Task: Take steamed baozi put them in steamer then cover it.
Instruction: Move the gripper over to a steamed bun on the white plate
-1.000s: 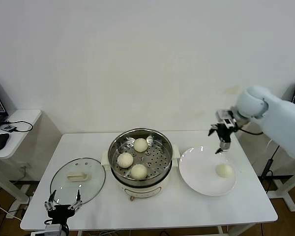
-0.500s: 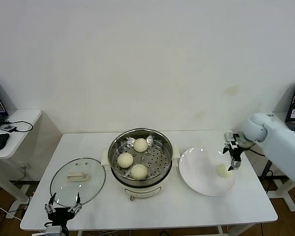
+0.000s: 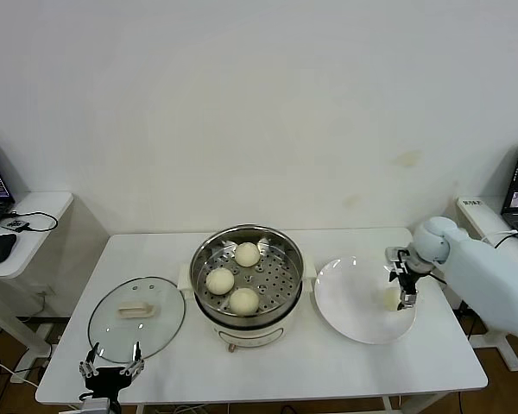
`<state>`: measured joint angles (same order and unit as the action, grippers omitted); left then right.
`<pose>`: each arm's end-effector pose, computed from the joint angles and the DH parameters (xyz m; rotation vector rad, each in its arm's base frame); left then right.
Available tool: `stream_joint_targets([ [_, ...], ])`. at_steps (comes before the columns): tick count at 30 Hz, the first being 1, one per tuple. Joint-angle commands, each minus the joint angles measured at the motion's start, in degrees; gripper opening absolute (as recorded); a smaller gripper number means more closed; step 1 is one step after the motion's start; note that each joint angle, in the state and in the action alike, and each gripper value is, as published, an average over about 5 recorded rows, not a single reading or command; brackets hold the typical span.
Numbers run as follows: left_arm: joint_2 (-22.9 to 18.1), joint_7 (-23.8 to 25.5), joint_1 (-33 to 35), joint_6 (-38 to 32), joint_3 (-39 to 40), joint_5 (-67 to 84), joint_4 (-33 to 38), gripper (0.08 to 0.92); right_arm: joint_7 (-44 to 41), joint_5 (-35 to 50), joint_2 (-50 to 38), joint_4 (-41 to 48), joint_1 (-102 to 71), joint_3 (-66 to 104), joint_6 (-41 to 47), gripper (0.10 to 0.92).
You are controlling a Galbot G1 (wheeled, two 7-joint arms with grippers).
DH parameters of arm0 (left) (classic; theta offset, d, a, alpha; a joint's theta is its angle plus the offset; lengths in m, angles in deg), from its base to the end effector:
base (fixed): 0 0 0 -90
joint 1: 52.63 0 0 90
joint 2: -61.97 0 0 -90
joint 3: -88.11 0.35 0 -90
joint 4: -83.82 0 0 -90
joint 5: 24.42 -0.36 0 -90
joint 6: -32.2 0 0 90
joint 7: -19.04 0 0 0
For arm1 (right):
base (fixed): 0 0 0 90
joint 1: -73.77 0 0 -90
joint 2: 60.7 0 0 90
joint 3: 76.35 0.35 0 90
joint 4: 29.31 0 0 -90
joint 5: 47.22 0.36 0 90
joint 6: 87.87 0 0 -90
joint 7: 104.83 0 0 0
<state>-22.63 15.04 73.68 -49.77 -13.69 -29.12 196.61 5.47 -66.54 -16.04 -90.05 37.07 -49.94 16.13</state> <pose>0.1415 0.0874 -0.3561 0.2956 -2.7406 -0.3775 0.5403 -0.1764 -0.2285 1.1040 -1.2988 1.2833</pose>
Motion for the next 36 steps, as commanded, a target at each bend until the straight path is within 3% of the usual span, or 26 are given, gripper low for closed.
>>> stream_joint_targets([
  [1,0.04,0.00,0.00,-0.01,-0.08,-0.03,-0.25,0.823,1.31,-1.73,2.31,3.82,-1.49,0.86,-0.35,0.823],
  [19,-0.01,-0.19,-0.54,-0.20,0.24,-0.33,-1.71,0.823,1.56,-1.16,3.13,5.54,-1.31,1.01,-0.66,0.822],
  [27,0.04,-0.20,-0.74,-0.21,0.22,-0.29,-1.83,0.823,0.25,1.52,1.11,2.39,-0.23,1.59,0.83,0.673],
  [36,0.03,-0.33,-1.23,-0.16,0.28,-0.67,-1.50,0.823,-3.15,10.16,-3.95,-8.24,8.23,-3.53,5.77,0.645],
])
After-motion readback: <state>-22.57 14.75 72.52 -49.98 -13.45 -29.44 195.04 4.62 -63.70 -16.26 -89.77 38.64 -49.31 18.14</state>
